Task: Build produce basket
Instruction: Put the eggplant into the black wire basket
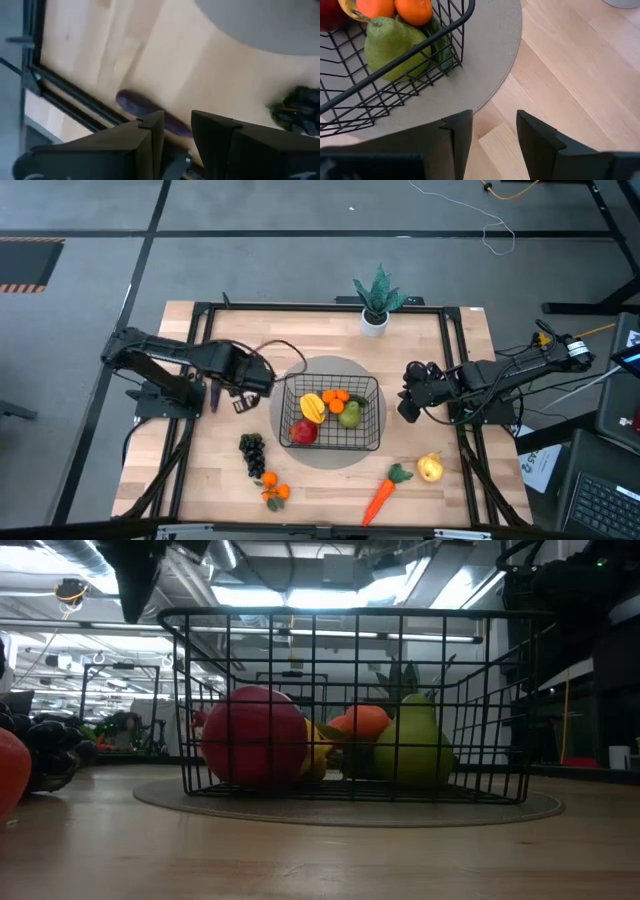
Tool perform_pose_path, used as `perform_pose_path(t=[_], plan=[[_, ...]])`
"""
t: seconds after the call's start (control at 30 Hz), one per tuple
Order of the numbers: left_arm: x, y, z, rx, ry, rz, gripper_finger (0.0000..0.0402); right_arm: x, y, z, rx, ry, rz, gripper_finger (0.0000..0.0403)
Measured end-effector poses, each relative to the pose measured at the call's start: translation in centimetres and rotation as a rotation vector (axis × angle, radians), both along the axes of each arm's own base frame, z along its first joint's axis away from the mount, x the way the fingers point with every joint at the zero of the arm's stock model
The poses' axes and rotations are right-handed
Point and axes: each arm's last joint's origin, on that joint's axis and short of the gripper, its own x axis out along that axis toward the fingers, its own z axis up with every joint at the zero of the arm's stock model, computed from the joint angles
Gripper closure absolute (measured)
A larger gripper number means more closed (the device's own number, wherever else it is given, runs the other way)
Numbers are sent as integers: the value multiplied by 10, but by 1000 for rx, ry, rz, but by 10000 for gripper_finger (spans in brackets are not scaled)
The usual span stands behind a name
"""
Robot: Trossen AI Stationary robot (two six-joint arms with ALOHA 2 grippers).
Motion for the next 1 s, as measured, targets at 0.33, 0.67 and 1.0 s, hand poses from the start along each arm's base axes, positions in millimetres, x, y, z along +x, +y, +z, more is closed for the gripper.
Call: perform_pose_path(t=[0.33, 0.67, 1.0], plan=[[-53, 35, -16, 154, -163, 397, 314, 0, 0, 0, 1, -2, 0, 257], [-71, 51, -91, 224, -169, 697, 314, 1, 0, 0, 3, -11, 0, 257], [-81, 67, -153, 256, -64, 865, 314, 1, 0, 1, 4, -17, -1, 257]])
